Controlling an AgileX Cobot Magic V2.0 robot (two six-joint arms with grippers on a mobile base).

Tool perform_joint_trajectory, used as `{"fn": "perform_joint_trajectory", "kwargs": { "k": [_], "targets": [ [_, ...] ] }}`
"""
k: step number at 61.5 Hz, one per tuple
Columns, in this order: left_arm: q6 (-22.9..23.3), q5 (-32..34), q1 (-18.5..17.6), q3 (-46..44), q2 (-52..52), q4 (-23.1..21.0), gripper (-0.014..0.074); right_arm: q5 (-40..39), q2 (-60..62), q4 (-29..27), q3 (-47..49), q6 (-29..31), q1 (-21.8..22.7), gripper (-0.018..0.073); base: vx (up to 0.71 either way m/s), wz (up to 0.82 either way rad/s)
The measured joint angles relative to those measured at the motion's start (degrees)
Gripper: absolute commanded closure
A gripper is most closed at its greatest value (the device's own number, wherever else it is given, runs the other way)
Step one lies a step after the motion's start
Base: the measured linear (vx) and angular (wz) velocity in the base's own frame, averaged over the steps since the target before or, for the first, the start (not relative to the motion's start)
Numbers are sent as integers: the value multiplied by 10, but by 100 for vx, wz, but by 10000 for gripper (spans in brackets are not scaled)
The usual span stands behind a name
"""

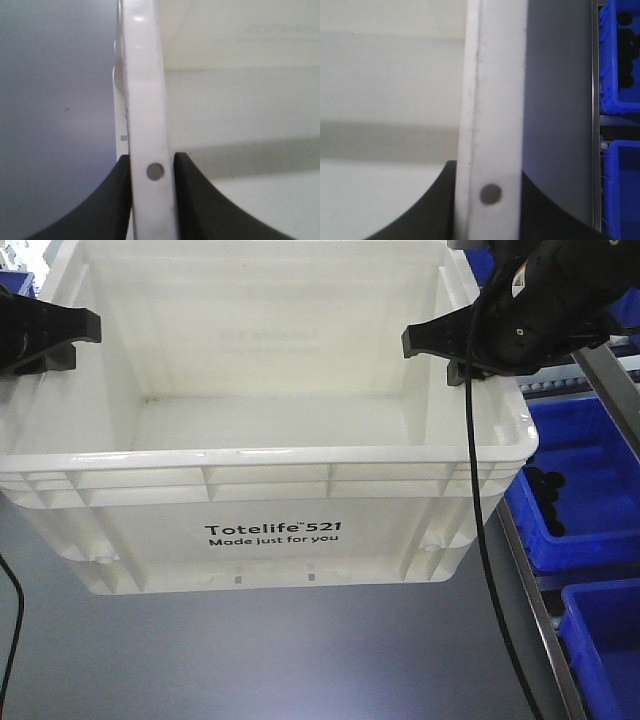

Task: Move bin from left to right shelf
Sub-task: 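Hold the crate with both grippers while the base turns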

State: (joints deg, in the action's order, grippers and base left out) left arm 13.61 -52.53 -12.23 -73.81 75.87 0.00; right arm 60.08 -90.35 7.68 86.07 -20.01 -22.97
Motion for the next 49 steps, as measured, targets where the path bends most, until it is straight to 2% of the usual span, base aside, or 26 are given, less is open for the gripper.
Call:
{"fn": "perform_joint_trajectory", "kwargs": {
  "k": [49],
  "targets": [
    [0,0,0,0,0,0,449,0,0,0,0,0,0,477,37,2]
  ]
}}
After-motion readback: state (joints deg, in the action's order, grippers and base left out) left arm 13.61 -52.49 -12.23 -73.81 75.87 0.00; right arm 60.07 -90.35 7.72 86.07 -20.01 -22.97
